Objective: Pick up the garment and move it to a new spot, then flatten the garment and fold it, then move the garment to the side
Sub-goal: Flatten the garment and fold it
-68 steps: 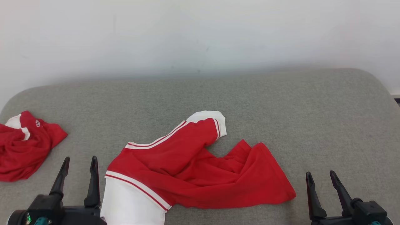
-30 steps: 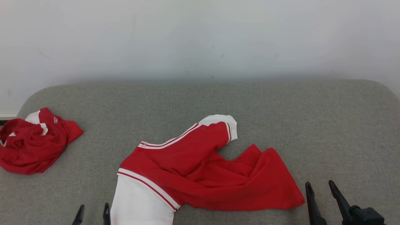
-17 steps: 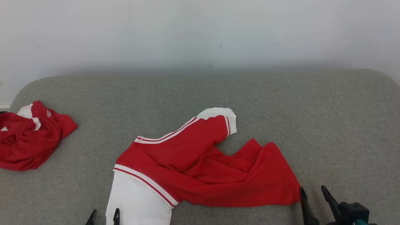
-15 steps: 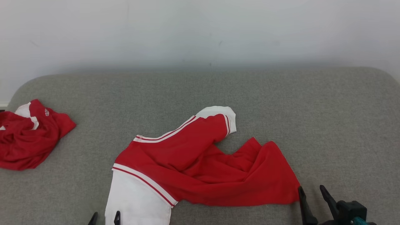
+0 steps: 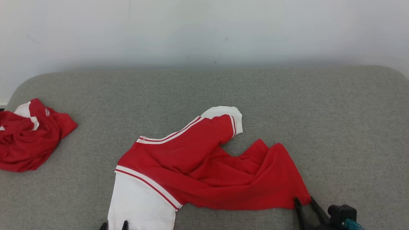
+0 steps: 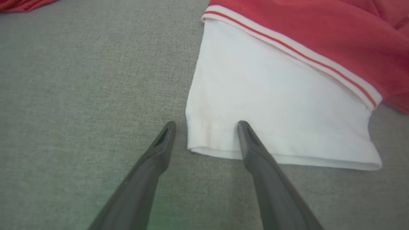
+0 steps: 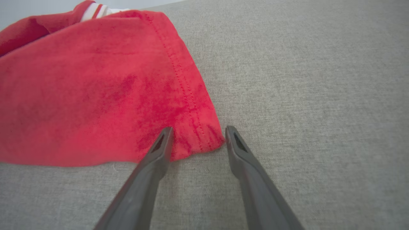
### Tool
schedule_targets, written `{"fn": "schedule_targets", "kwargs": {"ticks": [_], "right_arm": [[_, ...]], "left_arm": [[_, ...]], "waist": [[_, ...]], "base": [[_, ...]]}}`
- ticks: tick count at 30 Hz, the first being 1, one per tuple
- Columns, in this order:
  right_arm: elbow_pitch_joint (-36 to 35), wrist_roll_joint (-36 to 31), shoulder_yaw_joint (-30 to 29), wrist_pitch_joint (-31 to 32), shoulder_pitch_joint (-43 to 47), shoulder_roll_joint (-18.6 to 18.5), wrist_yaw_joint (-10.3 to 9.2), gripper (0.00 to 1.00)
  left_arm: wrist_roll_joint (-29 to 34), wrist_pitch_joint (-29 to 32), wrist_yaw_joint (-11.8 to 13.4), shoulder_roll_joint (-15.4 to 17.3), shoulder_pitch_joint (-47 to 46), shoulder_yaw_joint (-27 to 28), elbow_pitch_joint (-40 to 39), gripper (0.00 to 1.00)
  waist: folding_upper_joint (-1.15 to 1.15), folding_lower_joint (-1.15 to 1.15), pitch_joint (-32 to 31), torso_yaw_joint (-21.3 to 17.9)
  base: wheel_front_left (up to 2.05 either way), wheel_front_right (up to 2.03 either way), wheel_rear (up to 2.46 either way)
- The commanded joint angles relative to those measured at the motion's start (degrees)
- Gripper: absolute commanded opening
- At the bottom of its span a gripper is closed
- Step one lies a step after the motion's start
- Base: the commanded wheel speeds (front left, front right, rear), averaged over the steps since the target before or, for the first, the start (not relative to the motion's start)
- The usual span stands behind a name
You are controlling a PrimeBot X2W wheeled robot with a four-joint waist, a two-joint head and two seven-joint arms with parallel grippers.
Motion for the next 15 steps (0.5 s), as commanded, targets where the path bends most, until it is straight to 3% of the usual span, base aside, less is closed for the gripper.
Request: {"fn": "schedule_targets", "kwargs": {"ticks": [1, 2, 7, 15], "right_arm": [[0.7, 0.7, 0.4, 0.0, -0.6, 0.1, -0.13, 0.0], [0.9, 1.0, 0.6, 0.0, -0.8, 0.1, -0.13, 0.0], [-1.2, 2.4, 0.4, 0.0, 0.0, 0.2, -0.13, 0.0], [-12.2, 5.0, -0.3, 0.0, 2.3, -0.3, -0.13, 0.0]], "left_arm": [[-1.2, -0.1, -0.1, -0.5, -0.6, -1.4, 1.9, 0.38], [-2.2, 0.0, -0.1, -0.6, -1.0, -2.2, 2.5, 0.0], [-4.5, 0.0, -0.1, -0.2, -1.0, -2.6, -1.0, 0.0], [-4.6, -0.2, 0.0, -0.6, 1.0, 0.8, -12.5, 0.0]], "waist": [[0.0, 0.0, -0.1, 0.2], [0.0, 0.0, -0.1, 0.3], [0.0, 0.0, -0.4, 0.5], [0.0, 0.0, -0.4, 0.1]], "base": [[0.0, 0.0, 0.0], [0.0, 0.0, 0.0], [0.0, 0.0, 0.0], [0.0, 0.0, 0.0]]}}
